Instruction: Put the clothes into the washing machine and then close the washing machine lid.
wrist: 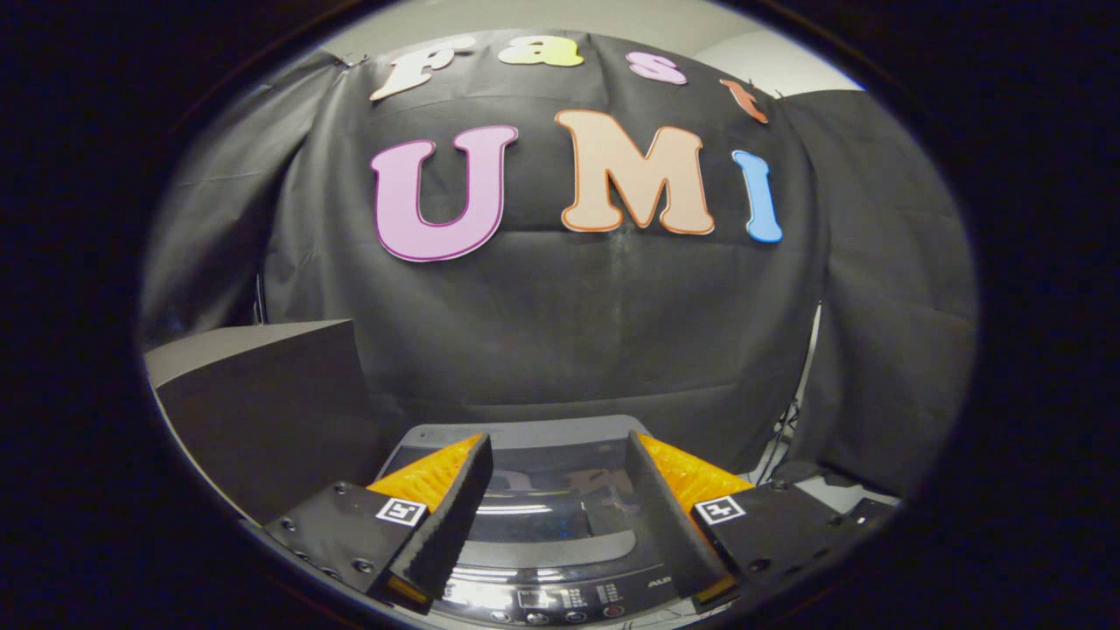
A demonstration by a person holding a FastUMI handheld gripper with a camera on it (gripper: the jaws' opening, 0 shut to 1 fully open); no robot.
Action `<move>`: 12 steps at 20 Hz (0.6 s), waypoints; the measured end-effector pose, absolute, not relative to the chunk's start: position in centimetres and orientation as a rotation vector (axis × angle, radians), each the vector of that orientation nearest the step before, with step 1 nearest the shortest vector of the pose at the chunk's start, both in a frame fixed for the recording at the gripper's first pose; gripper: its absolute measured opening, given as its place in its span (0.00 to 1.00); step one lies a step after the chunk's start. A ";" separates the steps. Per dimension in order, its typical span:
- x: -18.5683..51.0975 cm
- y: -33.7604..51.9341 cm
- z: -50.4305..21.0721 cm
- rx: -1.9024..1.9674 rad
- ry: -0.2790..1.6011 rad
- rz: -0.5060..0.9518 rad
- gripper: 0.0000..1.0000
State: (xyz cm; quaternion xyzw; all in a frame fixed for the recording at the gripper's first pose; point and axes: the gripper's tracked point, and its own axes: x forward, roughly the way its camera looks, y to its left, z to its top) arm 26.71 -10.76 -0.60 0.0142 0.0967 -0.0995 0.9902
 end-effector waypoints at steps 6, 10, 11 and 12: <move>21.8 -11.3 1.0 0.131 0.171 -0.173 0.95; 18.6 -12.5 1.7 0.095 0.183 -0.154 0.95; 17.9 -12.6 1.9 0.091 0.182 -0.146 0.95; 17.3 -12.7 2.2 0.092 0.177 -0.137 0.95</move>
